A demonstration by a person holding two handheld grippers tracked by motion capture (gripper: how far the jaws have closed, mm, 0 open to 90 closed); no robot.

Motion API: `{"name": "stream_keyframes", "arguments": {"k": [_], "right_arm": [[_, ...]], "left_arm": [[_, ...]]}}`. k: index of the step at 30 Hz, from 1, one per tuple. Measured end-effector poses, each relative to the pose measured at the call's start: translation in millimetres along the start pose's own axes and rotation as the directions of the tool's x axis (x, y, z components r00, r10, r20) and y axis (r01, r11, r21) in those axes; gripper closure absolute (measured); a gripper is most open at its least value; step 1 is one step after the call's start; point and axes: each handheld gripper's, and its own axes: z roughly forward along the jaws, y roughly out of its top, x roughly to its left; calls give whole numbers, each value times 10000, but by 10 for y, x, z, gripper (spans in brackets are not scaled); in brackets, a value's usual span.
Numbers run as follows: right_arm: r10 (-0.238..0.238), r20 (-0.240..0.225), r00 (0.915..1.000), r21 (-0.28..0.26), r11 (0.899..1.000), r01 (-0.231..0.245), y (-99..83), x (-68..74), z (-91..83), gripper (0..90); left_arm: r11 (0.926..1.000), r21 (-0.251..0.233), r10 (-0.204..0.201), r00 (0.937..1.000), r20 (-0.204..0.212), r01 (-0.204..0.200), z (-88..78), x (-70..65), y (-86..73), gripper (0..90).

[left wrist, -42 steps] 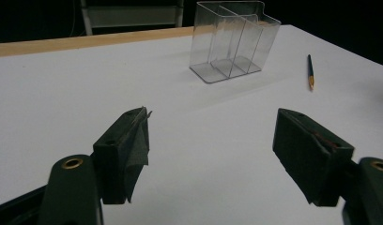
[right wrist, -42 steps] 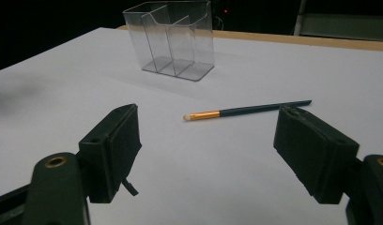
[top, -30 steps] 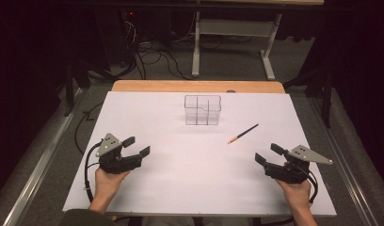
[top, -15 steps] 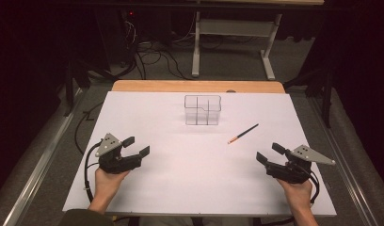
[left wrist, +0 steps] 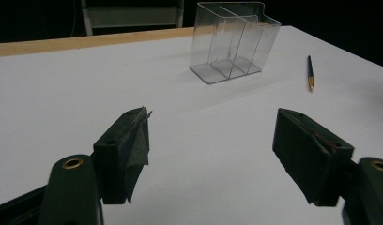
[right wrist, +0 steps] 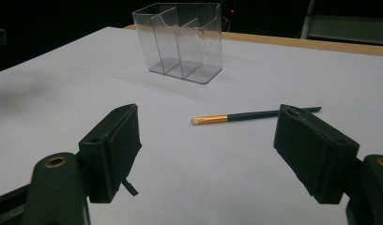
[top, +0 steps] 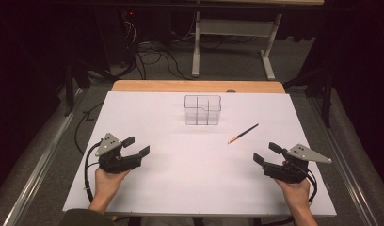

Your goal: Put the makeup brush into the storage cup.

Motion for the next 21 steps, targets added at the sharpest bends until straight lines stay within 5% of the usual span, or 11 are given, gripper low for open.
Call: {"name": "stream_keyframes", "arguments": {"k": [21], "right_arm": [[-20,-196,9998,3,10000,20,230,26,45,254]], "left_arm": [[9998,-28,-186,9998,-20,186,-12,7,-9,276]]}}
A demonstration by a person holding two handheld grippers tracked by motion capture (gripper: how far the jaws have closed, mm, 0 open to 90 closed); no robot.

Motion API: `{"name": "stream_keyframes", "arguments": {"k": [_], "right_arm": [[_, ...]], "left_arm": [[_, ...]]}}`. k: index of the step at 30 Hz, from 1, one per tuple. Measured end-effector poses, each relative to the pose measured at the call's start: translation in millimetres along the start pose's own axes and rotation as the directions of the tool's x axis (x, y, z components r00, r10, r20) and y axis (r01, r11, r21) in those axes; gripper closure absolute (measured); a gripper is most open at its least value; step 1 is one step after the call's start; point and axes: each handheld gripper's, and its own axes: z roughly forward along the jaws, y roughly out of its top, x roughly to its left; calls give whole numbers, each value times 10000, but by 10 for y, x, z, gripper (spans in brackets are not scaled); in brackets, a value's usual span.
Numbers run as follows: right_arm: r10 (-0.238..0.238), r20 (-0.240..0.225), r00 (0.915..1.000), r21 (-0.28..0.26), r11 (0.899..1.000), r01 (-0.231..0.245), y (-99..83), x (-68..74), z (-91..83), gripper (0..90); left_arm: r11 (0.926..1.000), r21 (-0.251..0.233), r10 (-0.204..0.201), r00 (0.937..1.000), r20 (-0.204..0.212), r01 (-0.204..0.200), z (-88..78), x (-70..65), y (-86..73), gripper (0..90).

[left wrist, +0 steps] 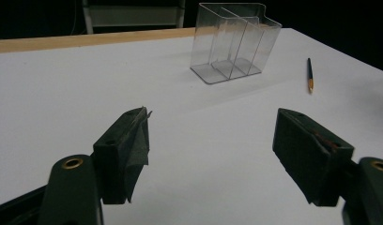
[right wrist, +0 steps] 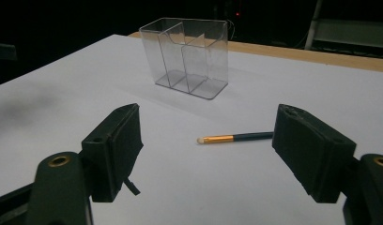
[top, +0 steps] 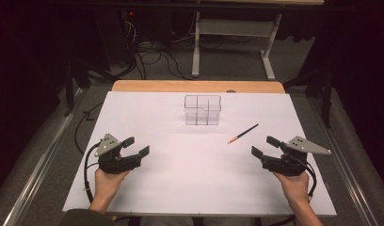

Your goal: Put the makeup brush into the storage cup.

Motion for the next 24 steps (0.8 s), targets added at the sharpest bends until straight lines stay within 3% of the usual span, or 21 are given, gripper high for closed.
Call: {"name": "stream_keyframes", "arguments": {"k": [24], "right_arm": [[-100,-216,9997,-158,9998,97,278,17,205,258]], "left_arm": [[10000,78,18,10000,67,-19,13,-14,-6,277]]}}
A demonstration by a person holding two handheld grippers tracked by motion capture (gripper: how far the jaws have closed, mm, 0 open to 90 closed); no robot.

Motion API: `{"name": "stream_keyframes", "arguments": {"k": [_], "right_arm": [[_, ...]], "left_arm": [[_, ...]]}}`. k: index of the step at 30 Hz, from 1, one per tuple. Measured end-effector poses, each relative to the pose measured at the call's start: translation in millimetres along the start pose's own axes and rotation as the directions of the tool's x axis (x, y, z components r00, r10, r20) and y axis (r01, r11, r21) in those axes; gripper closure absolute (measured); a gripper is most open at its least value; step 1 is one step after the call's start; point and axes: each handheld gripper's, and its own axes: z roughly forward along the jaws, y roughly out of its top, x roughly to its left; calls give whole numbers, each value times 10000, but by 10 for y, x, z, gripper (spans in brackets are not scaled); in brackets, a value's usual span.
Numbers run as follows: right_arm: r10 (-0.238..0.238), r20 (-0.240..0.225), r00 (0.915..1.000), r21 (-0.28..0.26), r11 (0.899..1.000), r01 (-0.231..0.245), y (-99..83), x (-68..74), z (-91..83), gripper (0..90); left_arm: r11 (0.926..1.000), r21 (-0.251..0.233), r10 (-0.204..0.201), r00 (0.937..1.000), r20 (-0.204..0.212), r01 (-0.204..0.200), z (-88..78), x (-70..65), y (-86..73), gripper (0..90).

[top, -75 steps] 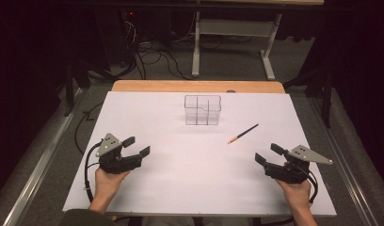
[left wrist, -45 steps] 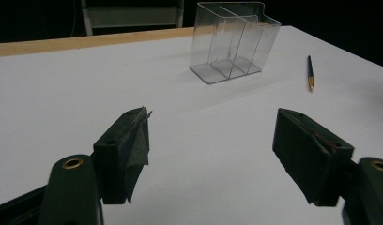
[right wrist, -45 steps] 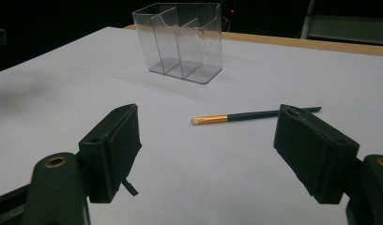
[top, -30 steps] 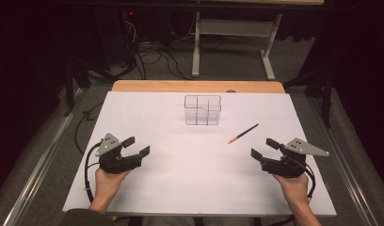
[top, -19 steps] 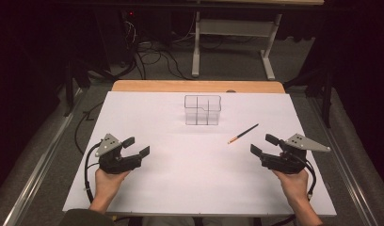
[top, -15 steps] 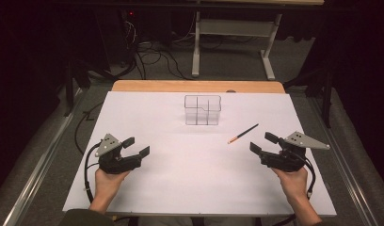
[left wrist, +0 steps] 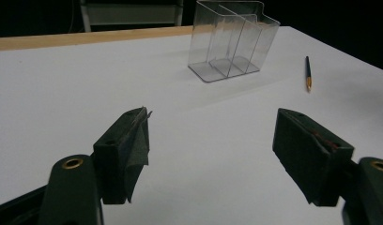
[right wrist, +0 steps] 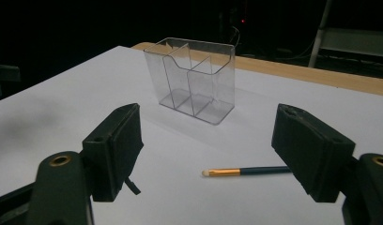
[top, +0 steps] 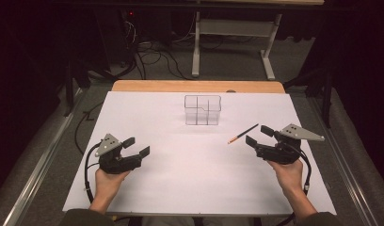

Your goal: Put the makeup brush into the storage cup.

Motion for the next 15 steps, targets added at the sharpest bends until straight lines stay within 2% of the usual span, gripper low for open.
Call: {"name": "stream_keyframes", "arguments": {"k": [15], "right_arm": [[-48,64,10000,-135,9999,49,93,-15,171,258]], "left_arm": [[10000,14,23,10000,-11,-23,-1,-4,0,276]]}}
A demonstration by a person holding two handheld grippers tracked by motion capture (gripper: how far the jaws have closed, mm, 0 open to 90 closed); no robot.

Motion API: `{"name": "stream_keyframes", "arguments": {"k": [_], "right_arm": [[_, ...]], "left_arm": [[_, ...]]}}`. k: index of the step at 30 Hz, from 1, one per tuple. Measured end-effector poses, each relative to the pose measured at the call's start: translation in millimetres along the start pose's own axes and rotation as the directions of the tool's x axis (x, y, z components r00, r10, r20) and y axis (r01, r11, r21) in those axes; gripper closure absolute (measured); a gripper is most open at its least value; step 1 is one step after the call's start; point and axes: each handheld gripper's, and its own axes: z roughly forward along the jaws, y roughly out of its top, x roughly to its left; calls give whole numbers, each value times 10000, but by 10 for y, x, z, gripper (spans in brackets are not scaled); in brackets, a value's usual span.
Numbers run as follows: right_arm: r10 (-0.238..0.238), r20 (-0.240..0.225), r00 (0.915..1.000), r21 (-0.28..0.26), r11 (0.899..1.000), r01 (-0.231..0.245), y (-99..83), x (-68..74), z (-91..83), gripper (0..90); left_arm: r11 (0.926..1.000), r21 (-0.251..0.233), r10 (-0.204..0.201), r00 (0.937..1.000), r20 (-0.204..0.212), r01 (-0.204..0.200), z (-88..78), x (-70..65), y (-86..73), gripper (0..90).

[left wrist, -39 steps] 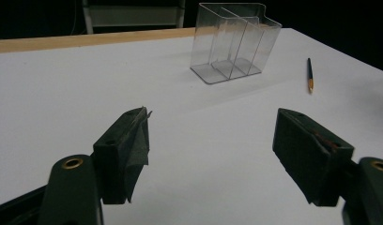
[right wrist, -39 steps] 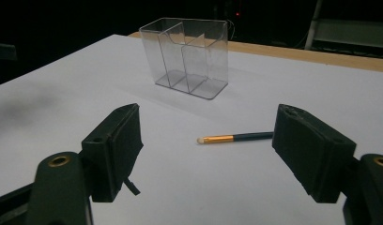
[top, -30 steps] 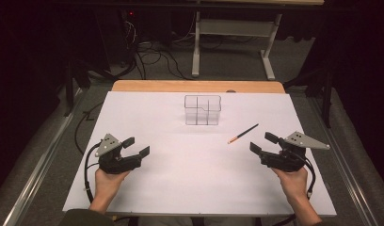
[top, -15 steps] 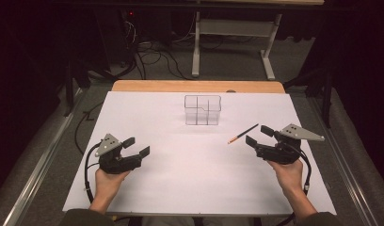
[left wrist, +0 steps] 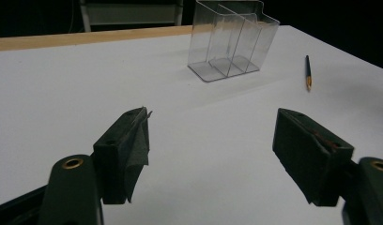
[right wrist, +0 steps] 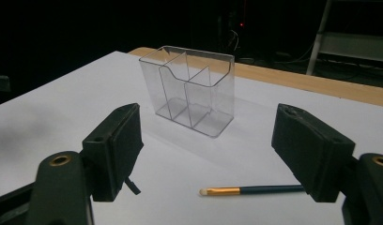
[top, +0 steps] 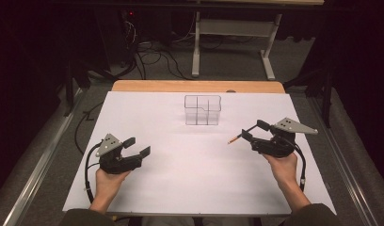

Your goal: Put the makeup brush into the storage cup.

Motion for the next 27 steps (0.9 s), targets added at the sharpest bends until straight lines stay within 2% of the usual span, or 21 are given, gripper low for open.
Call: {"name": "stream_keyframes", "arguments": {"k": [8,15,27], "right_arm": [[47,154,9999,-101,9999,-46,52,-45,65,266],[285,309,9991,-210,9994,-278,125,-103,128,271],[247,475,9986,-132,9996,-241,203,-147,254,271]], "left_arm": [[10000,47,5,10000,1,-5,11,-1,0,277],[10000,28,-21,10000,-1,21,7,5,-2,277],[10000,39,8,10000,27,-9,10,1,0,278]]}}
